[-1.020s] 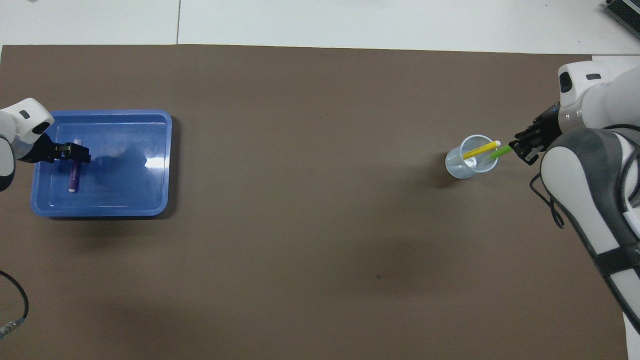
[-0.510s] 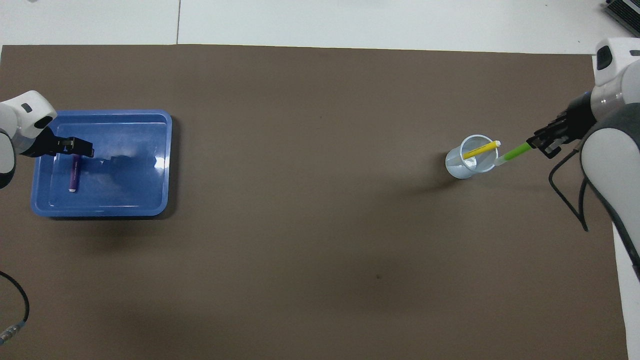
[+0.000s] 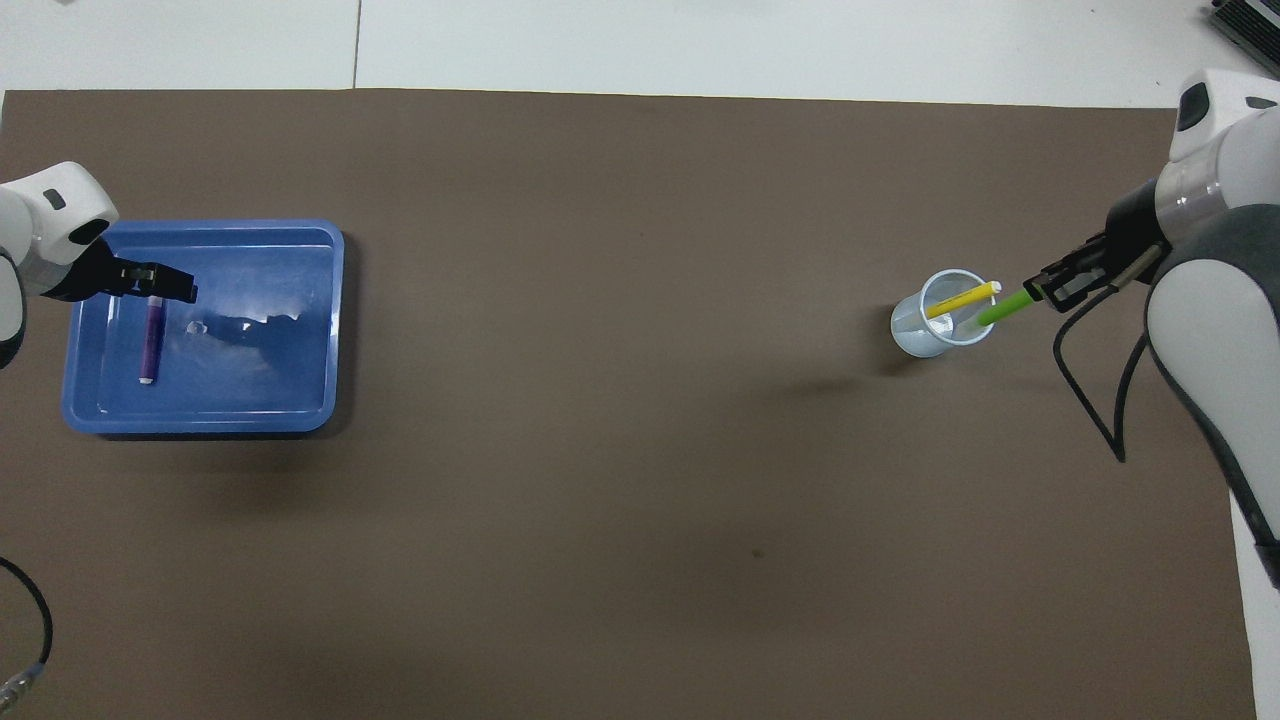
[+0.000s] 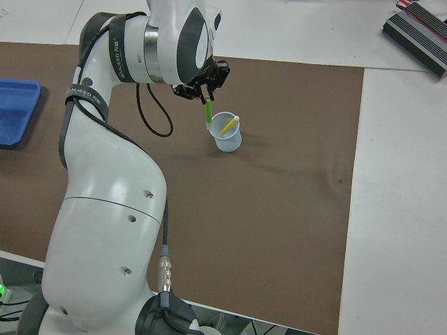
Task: Right arm passes pens to left for tray arrangement
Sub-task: 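Carry the green pen toward the left gripper while the left gripper approaches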
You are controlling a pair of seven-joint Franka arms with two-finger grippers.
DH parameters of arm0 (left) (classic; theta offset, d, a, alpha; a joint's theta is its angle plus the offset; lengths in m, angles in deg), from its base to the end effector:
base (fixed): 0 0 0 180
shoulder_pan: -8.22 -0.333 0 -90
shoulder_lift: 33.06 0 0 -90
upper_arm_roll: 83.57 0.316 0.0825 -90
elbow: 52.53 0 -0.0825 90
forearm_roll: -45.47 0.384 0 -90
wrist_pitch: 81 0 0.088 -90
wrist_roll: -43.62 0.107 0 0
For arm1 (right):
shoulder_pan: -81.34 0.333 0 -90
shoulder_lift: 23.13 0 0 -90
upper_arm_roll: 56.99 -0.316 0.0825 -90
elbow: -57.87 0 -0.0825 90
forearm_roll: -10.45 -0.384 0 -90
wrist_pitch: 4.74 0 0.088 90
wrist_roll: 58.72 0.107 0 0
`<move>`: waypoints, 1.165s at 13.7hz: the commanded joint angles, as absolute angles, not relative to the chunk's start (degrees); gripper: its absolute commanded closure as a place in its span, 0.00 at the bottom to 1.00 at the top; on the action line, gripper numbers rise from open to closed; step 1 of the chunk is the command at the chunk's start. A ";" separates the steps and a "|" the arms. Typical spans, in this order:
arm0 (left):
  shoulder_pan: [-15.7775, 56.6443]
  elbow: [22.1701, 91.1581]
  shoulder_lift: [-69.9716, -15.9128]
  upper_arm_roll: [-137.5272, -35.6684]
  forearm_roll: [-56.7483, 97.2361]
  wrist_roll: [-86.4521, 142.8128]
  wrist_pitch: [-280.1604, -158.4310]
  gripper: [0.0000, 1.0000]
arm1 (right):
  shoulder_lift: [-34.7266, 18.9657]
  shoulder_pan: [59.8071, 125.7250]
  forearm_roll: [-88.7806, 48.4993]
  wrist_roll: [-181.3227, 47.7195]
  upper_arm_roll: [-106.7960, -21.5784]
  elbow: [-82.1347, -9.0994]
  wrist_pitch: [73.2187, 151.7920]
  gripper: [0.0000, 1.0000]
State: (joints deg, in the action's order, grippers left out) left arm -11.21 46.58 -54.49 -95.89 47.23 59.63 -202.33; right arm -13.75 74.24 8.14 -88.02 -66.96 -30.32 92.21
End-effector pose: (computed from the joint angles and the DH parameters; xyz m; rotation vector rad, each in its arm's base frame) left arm 0.6472 0.0948 0.3721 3.0859 -0.2407 0.0503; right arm 0.6101 0.0267 0.5562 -2.9560 -0.8408 -0.0114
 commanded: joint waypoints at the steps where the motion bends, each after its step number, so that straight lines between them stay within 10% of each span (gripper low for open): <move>1: -10.07 48.28 -51.00 -96.40 43.89 60.24 -199.39 0.09 | -13.38 73.78 4.22 -82.29 -67.45 -29.05 90.36 1.00; 16: -5.41 43.71 -46.24 -96.40 30.01 43.57 -186.31 0.14 | -13.29 80.97 -12.58 -31.60 -68.85 -29.14 95.79 1.00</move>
